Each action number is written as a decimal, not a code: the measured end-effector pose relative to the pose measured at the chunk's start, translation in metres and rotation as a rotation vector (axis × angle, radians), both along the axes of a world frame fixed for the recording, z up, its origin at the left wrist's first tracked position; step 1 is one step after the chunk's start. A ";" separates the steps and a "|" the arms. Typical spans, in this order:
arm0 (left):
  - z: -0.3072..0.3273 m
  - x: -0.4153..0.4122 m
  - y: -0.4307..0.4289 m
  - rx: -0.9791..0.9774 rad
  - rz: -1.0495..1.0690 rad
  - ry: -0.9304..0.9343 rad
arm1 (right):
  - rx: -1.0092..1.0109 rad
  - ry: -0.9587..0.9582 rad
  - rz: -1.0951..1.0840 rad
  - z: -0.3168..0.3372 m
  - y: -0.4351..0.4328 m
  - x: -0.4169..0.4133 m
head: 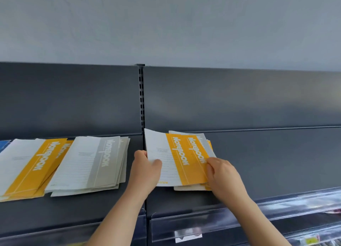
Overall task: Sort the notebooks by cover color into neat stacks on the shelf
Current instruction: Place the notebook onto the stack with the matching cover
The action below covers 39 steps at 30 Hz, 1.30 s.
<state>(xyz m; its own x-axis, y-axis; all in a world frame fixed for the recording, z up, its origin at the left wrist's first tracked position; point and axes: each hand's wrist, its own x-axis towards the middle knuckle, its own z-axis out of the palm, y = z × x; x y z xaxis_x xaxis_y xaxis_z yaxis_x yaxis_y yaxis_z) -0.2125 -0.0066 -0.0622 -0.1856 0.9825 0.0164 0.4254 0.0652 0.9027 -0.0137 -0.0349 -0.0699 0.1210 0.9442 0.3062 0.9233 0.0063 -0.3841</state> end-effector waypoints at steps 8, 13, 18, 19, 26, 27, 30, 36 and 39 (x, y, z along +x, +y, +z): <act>-0.001 0.004 -0.014 0.016 -0.032 -0.019 | -0.014 0.025 0.110 0.002 -0.007 -0.007; 0.001 -0.006 -0.025 0.068 0.009 -0.066 | -0.082 0.025 0.106 0.011 -0.005 -0.014; 0.011 -0.019 -0.035 0.088 0.014 -0.177 | -0.140 0.105 0.136 0.017 -0.002 -0.035; 0.013 -0.024 -0.037 0.088 0.019 -0.209 | -0.140 0.135 0.142 0.018 -0.001 -0.042; 0.026 -0.087 -0.057 0.129 0.108 -0.312 | -0.110 0.268 0.187 0.031 0.000 -0.101; 0.027 -0.100 -0.060 0.131 0.123 -0.328 | -0.097 0.306 0.215 0.033 0.000 -0.112; 0.031 -0.140 -0.072 0.139 0.157 -0.351 | -0.045 0.403 0.301 0.038 0.000 -0.153; 0.037 -0.237 -0.096 0.133 0.215 -0.153 | 0.012 0.472 0.432 0.044 -0.007 -0.257; 0.040 -0.294 -0.110 0.073 0.231 -0.103 | -0.015 0.469 0.475 0.046 -0.014 -0.317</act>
<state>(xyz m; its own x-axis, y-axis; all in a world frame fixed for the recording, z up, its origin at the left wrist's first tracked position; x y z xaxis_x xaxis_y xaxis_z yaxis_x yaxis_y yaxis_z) -0.5063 -0.1171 -0.0219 -0.4092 0.9108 0.0546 0.3119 0.0833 0.9465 -0.3304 -0.0490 -0.0235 -0.1918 0.9316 0.3086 0.5569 0.3622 -0.7474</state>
